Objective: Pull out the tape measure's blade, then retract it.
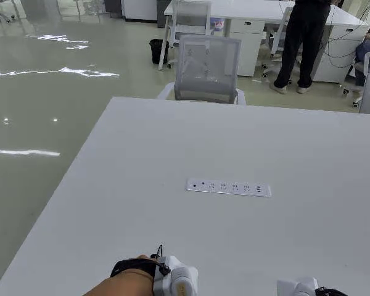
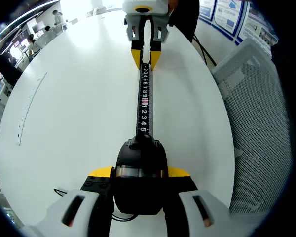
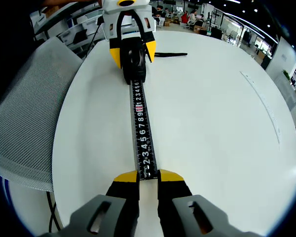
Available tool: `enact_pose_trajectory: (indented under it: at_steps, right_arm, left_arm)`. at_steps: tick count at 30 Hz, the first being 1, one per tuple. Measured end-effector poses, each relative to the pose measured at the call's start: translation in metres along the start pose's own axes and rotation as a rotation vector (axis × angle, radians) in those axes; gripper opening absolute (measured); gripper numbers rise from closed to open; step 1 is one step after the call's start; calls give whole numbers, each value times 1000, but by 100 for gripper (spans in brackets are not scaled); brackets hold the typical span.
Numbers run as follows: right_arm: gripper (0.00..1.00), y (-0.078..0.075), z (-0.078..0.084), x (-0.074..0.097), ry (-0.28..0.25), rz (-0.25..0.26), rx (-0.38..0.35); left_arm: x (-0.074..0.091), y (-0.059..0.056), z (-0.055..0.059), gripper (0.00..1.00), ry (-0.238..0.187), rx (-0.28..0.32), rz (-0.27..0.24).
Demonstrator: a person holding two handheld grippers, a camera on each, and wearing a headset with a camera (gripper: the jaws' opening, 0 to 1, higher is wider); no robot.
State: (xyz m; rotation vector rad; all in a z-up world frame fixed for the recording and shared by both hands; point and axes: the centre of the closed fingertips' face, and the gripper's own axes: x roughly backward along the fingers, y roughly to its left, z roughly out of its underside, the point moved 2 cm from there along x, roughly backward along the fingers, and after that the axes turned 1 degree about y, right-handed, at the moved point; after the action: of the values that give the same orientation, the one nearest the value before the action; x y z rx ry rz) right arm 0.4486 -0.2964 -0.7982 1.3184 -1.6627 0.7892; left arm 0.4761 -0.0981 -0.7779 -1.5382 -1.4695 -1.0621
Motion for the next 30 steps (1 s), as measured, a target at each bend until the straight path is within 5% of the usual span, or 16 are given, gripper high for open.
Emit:
enact_pose_trajectory:
  at_steps: [30]
  right_arm:
    - [12, -2, 17, 8, 24, 3, -21]
  left_arm:
    - [0, 0, 0, 34, -1, 1, 0]
